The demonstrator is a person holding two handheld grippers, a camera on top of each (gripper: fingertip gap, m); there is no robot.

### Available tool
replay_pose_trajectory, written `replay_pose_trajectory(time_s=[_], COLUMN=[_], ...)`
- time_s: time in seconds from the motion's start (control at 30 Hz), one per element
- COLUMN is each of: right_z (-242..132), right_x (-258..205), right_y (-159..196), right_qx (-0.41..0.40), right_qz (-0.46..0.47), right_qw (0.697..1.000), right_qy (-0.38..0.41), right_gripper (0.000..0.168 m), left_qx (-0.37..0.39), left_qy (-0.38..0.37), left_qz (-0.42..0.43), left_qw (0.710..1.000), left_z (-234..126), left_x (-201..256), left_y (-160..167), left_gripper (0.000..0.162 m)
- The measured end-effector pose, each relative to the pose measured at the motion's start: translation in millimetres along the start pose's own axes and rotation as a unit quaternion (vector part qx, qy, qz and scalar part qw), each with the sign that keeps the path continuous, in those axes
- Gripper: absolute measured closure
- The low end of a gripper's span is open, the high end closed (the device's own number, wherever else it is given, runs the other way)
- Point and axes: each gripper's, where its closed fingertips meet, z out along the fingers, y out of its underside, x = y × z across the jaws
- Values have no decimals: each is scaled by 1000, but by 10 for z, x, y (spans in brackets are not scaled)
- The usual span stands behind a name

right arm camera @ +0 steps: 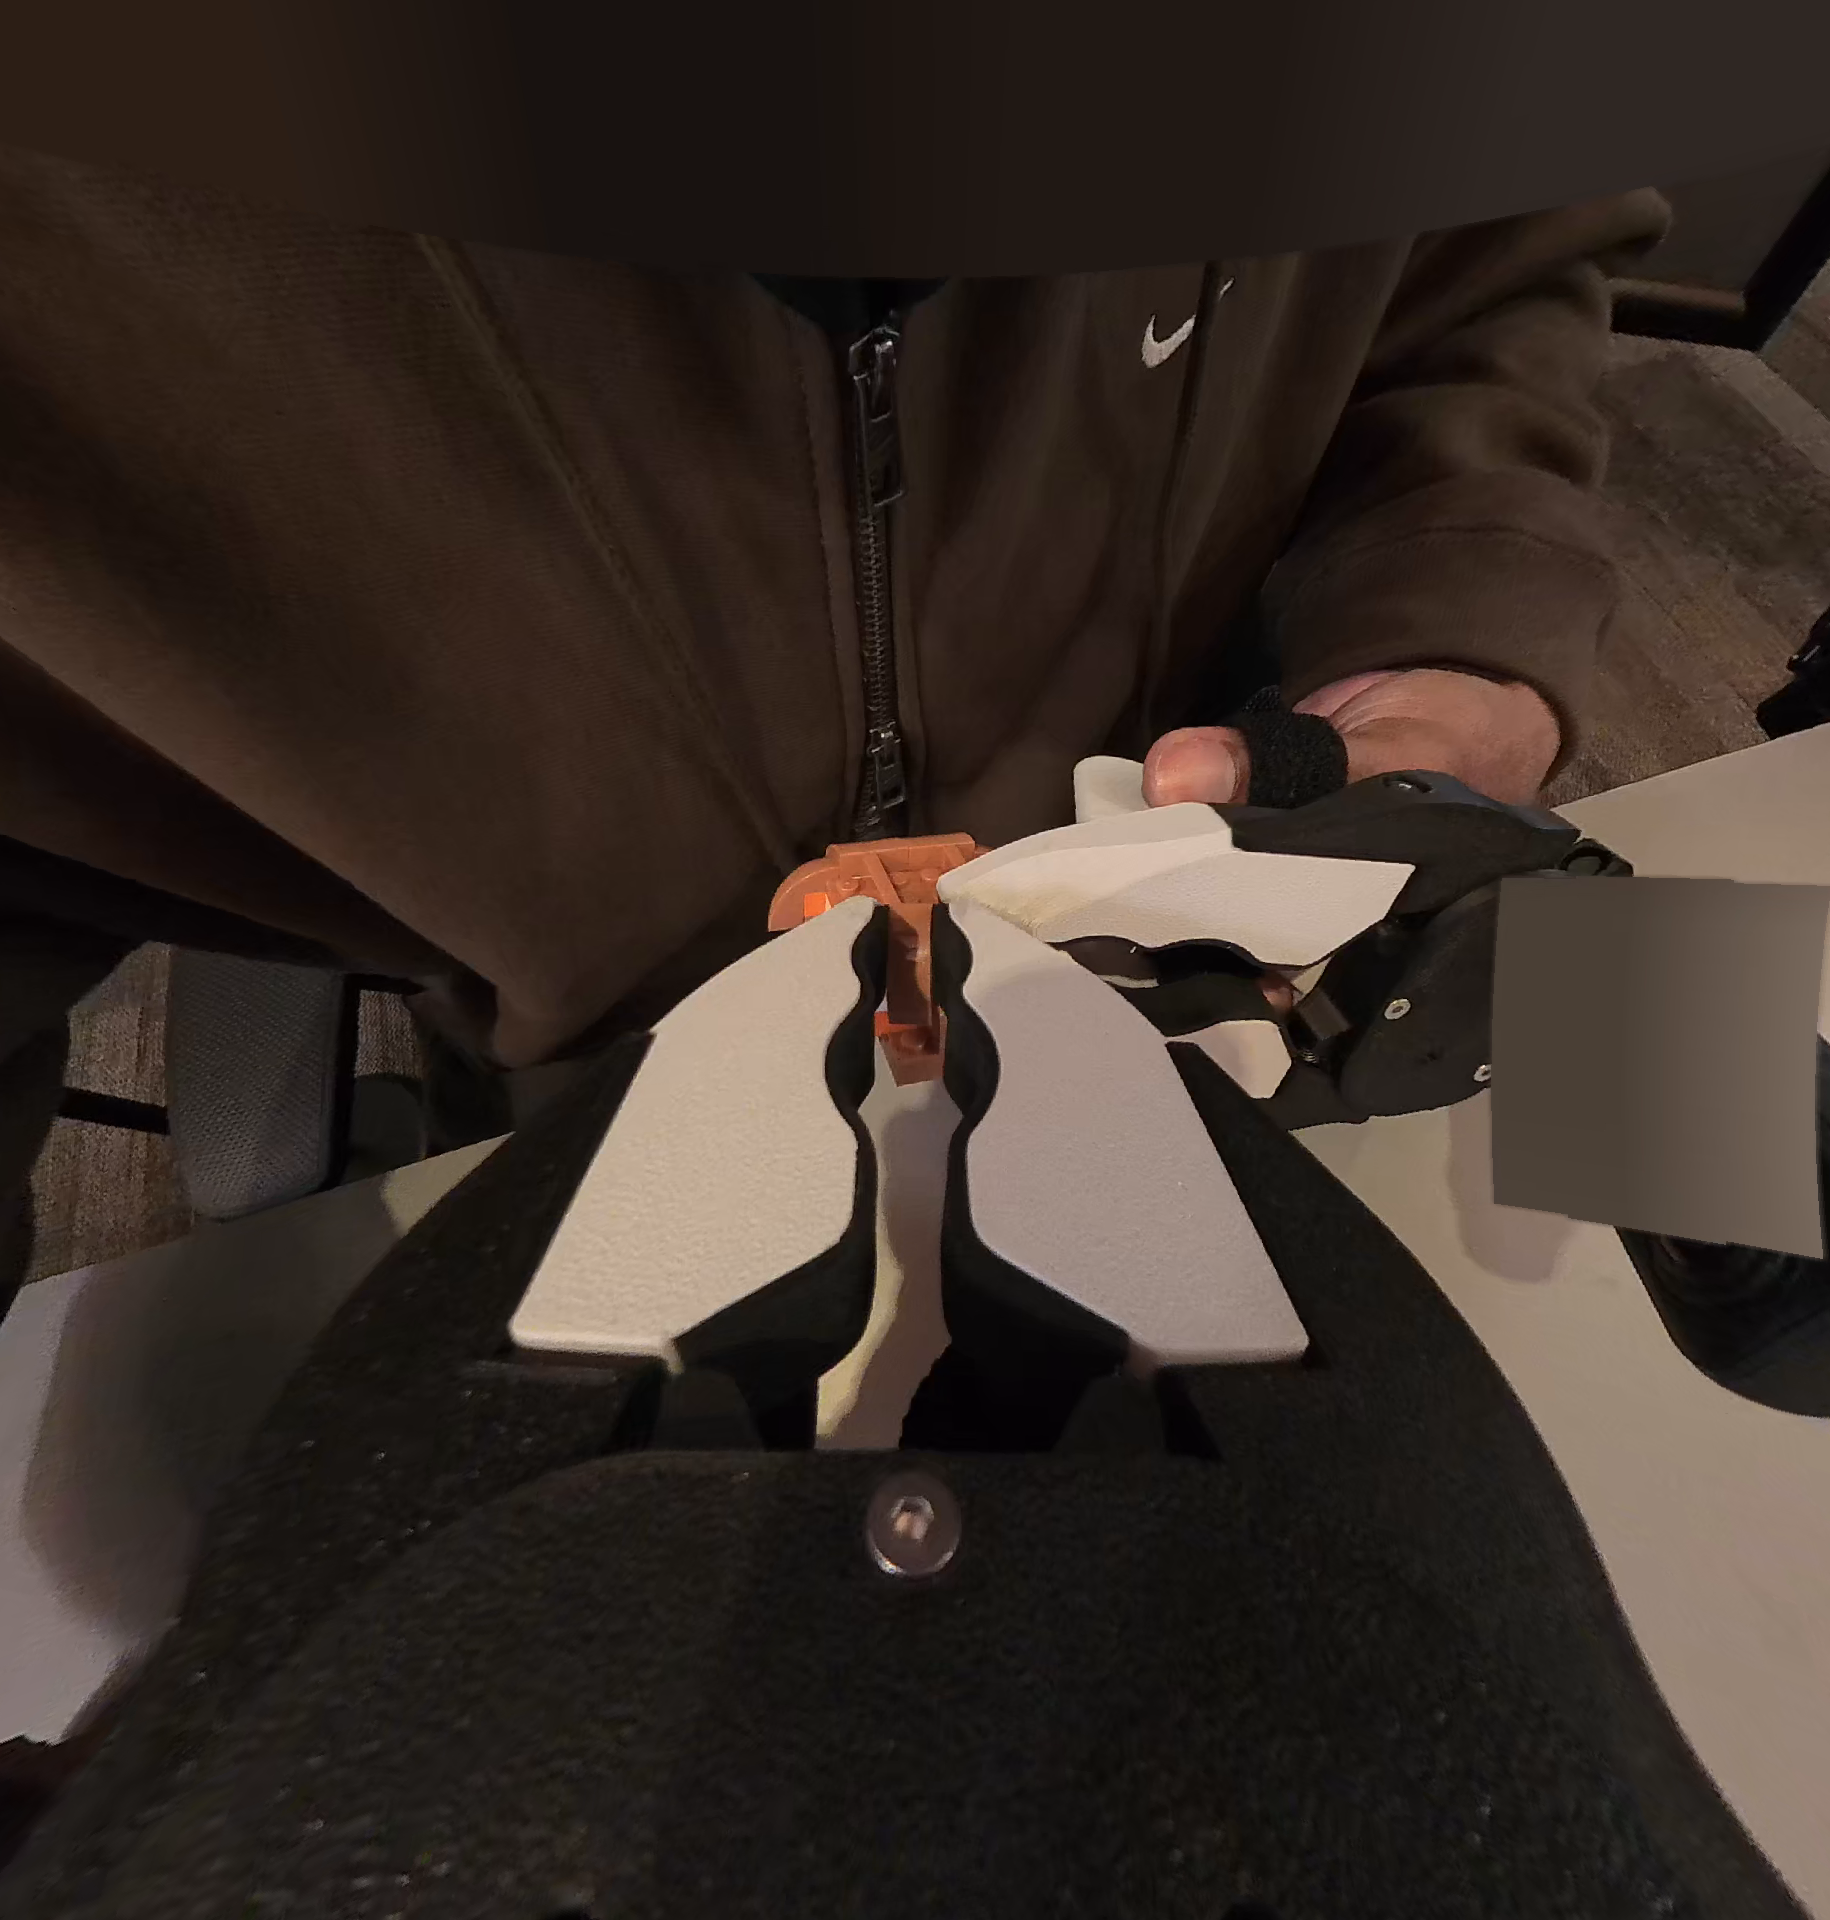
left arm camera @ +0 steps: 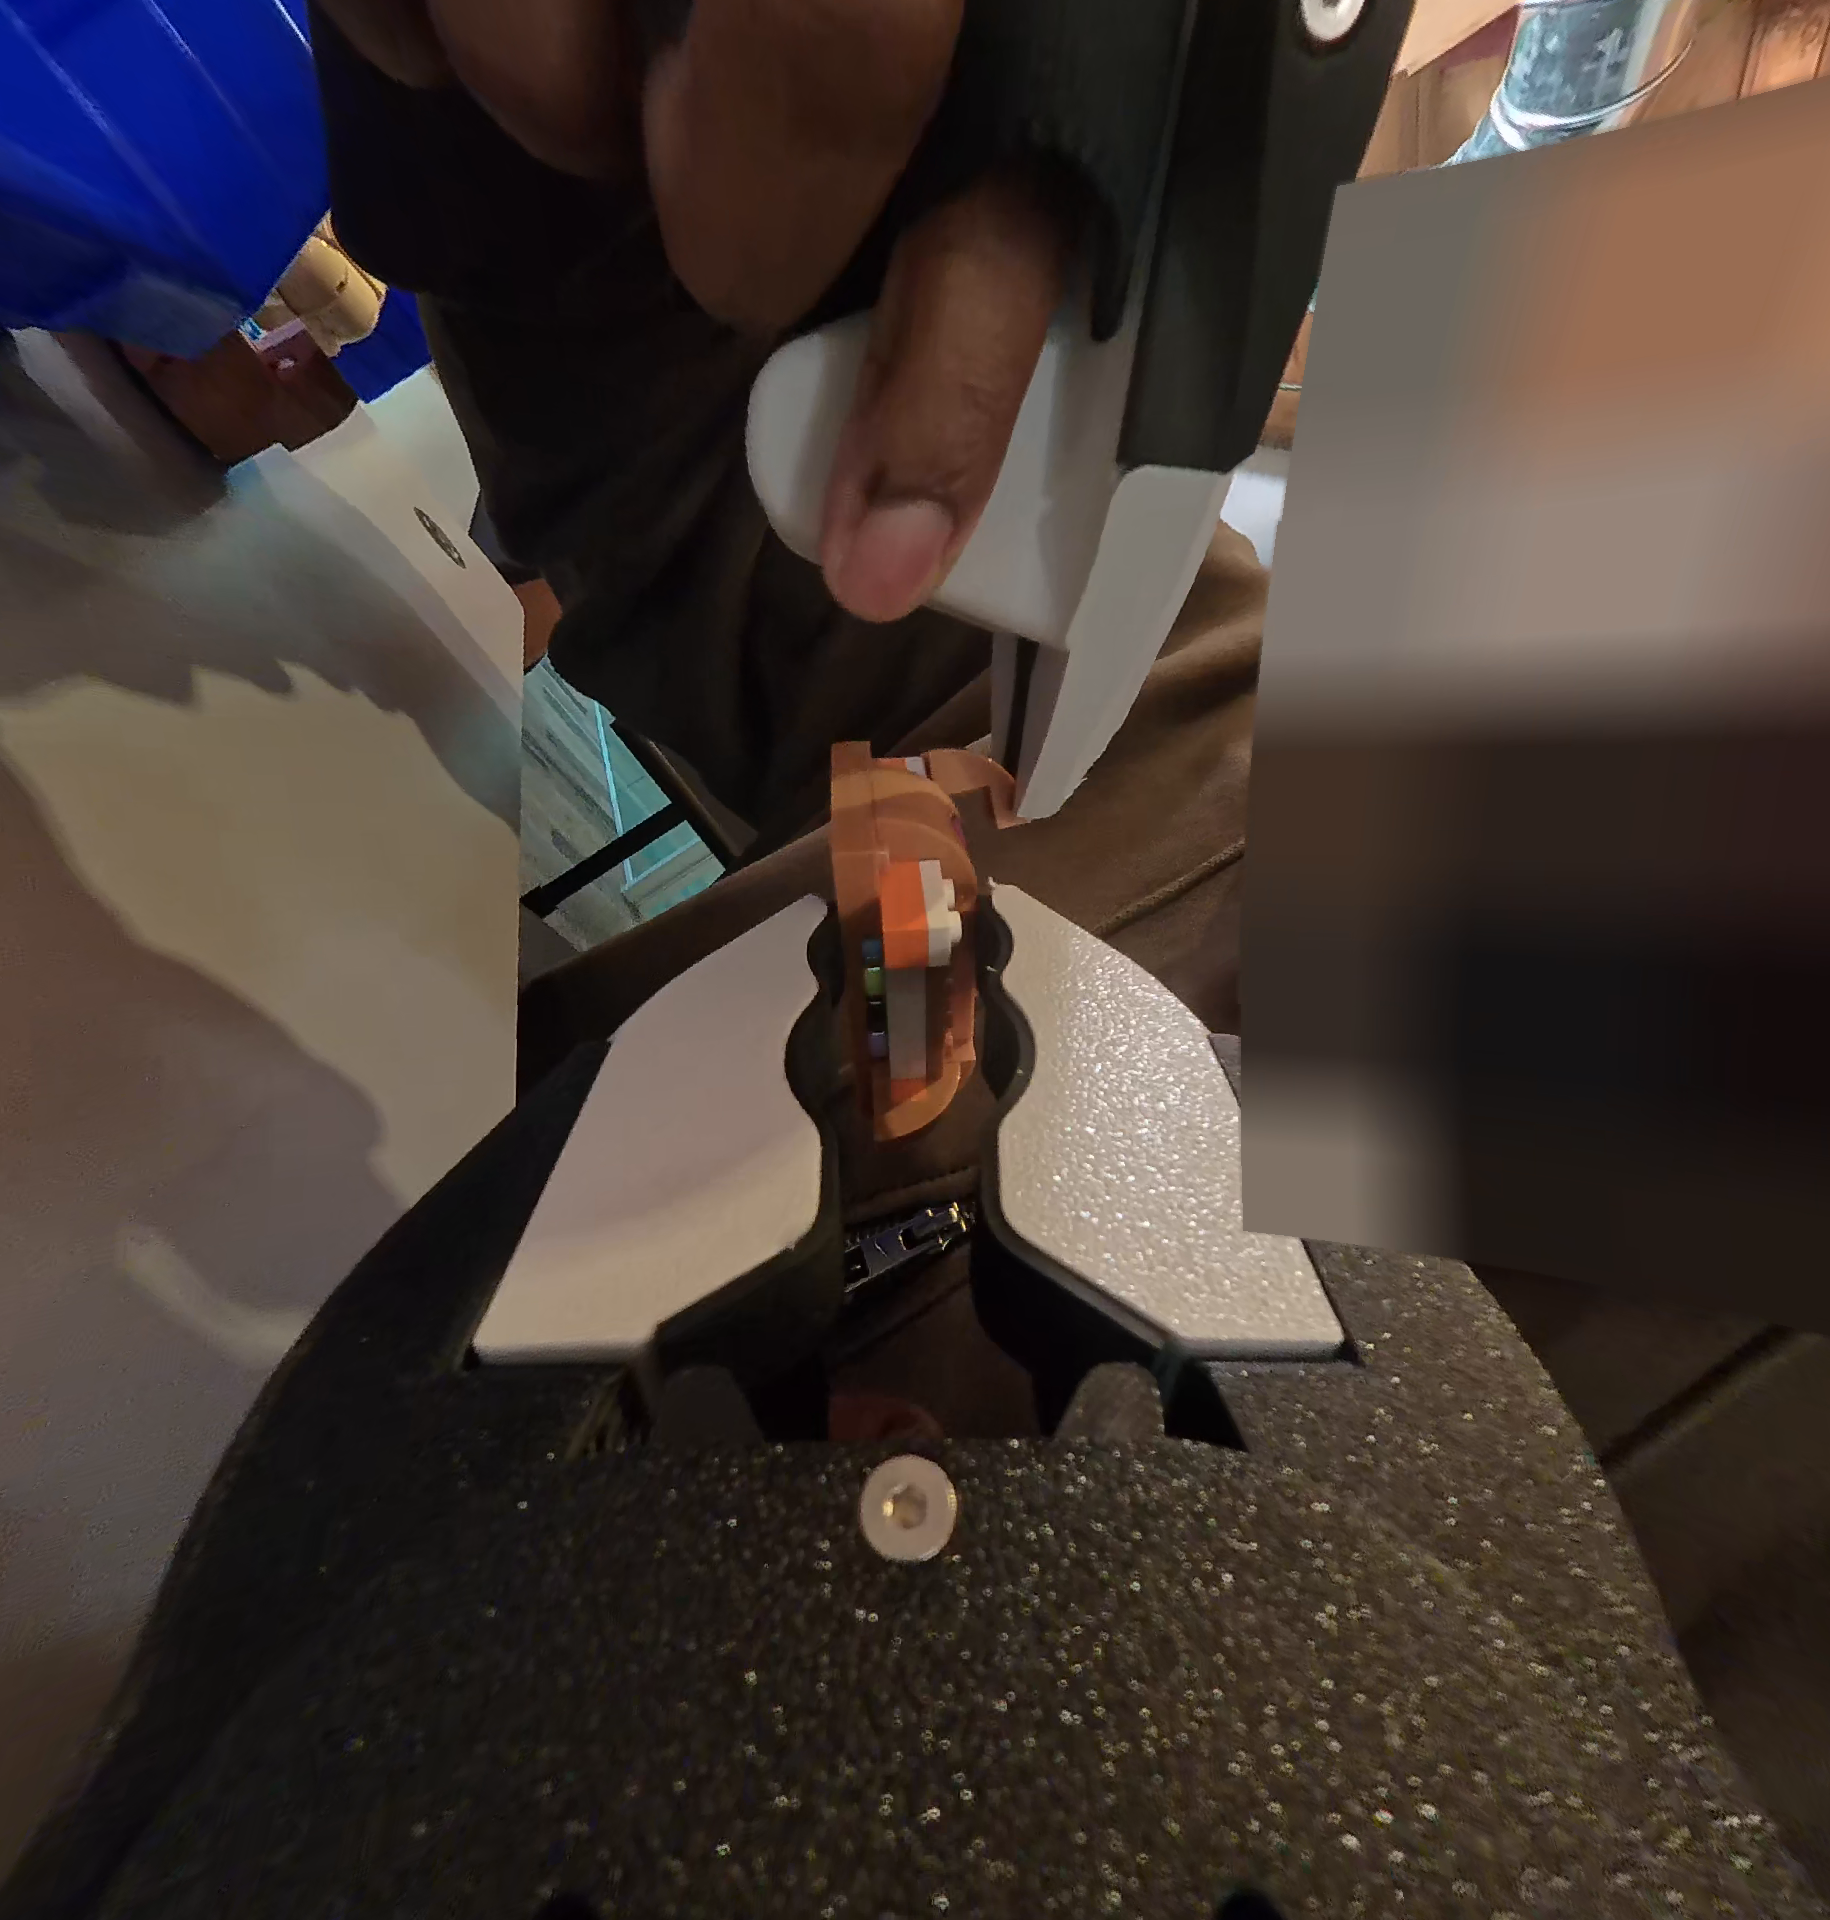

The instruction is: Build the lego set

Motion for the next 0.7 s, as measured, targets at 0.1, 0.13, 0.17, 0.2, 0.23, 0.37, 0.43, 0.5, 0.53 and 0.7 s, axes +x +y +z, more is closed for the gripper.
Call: replay_pose_trajectory(time_s=[0.1, 0.13, 0.17, 0.2, 0.23, 0.37, 0.43, 0.5, 0.53, 0.7], right_z=[6, 7, 7, 4, 2, -14, -20, -23, -24, -31], right_x=[22, 29, 34, 39, 43, 59, 68, 70, 71, 85], right_y=[-6, -7, -10, -11, -11, -10, 12, 15, 13, 20], right_qx=[4, 5, 6, 8, 10, 17, 15, 20, 23, 27], right_qz=[-3, -4, -5, -5, -5, -3, -2, 2, 3, 4], right_qw=[1000, 1000, 1000, 1000, 1000, 1000, 1000, 1000, 1000, 1000], right_qy=[2, 3, 4, 5, 5, 10, 13, 12, 11, 12], right_gripper=[161, 161, 161, 161, 161, 161, 161, 161, 161, 161], left_qx=[7, 10, 12, 13, 13, 15, 15, 14, 15, 19], left_qy=[4, 4, 4, 4, 4, 3, 9, 7, 8, 9], left_qz=[0, 1, 1, 2, 1, 1, 2, 5, 4, 4], left_qw=[1000, 1000, 1000, 1000, 1000, 1000, 1000, 1000, 1000, 1000], left_z=[-17, -21, -26, -28, -30, -41, -44, -45, -45, -56], left_x=[10, 13, 16, 18, 19, 21, 45, 45, 47, 41], left_y=[-9, -13, -16, -16, -17, -15, -15, -15, -17, -29], left_gripper=[138, 138, 138, 138, 138, 138, 138, 138, 138, 138])
